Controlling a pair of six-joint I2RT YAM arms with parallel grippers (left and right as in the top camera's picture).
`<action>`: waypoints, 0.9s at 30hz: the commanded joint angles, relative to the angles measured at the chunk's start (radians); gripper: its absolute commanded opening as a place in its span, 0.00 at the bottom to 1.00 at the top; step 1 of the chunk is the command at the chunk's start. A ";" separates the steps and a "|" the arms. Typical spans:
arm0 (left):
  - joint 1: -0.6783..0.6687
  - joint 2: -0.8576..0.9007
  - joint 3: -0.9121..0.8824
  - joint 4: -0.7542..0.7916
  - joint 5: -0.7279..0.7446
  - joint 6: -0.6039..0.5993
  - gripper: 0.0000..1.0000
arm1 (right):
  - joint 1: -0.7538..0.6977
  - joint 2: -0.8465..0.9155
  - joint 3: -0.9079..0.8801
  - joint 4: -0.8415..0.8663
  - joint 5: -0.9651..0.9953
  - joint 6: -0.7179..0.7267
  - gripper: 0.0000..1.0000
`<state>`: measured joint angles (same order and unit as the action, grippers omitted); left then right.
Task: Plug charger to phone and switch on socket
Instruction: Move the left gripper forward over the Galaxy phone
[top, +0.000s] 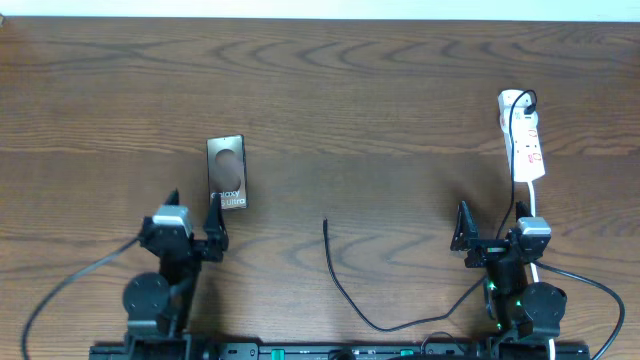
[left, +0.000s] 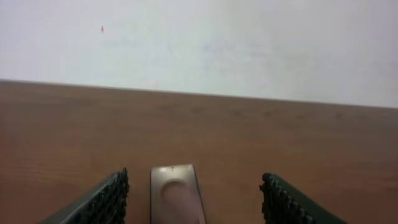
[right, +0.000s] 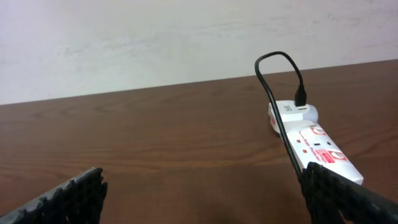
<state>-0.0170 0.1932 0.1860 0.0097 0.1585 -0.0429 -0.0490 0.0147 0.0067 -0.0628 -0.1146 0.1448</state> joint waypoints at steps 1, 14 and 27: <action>0.005 0.143 0.159 -0.003 0.013 0.047 0.66 | 0.005 -0.003 -0.001 -0.005 0.011 -0.014 0.99; 0.005 0.985 1.017 -0.658 0.022 0.082 0.66 | 0.005 -0.003 -0.001 -0.005 0.011 -0.014 0.99; 0.005 1.508 1.373 -0.996 0.077 0.133 0.66 | 0.005 -0.003 -0.001 -0.005 0.011 -0.014 0.99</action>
<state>-0.0151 1.6722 1.5341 -0.9787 0.2157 0.0723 -0.0490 0.0147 0.0067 -0.0635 -0.1108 0.1448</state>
